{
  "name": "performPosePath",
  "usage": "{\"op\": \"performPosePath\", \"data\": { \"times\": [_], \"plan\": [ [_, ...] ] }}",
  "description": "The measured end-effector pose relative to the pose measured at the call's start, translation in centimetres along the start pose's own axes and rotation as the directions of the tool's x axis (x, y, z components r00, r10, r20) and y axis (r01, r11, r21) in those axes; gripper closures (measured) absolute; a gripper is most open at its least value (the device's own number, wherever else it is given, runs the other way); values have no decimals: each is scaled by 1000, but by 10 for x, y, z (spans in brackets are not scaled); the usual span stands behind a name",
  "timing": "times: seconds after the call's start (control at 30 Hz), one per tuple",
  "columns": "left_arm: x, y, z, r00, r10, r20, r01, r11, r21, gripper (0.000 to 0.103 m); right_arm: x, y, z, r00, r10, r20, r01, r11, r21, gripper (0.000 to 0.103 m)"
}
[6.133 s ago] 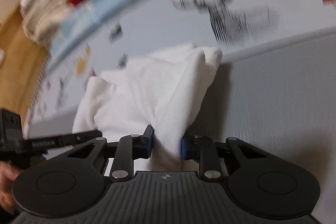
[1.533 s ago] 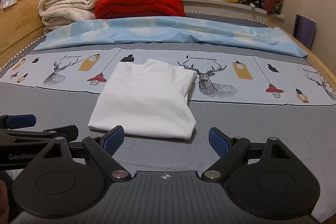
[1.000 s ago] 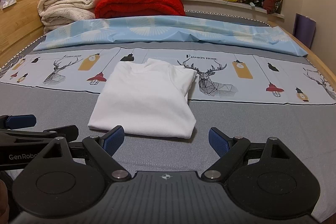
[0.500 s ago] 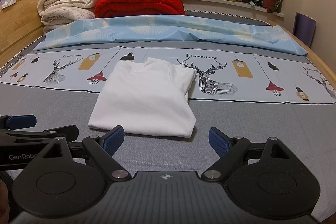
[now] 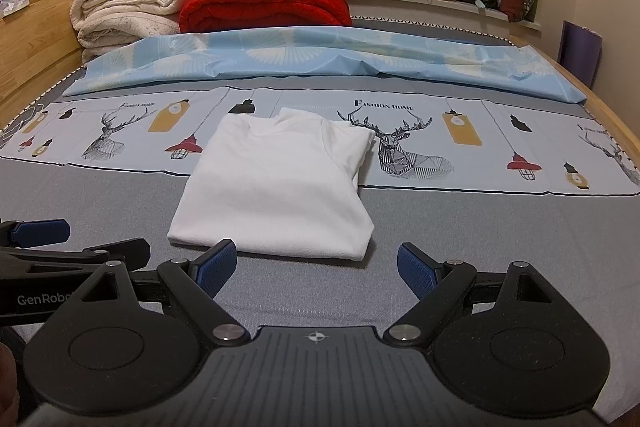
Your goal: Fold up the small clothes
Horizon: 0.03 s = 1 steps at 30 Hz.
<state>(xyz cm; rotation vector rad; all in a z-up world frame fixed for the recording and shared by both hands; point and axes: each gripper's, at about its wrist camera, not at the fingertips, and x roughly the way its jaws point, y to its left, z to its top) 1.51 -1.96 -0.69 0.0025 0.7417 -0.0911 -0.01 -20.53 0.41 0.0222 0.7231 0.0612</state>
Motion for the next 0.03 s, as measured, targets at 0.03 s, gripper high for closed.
{"op": "performPosePath", "data": {
  "times": [0.03],
  "plan": [
    [0,-1,-1,1000,1,-1,-1,1000,0,10,0,0,0,1000,0,0,0,1000,0,15]
  ]
}}
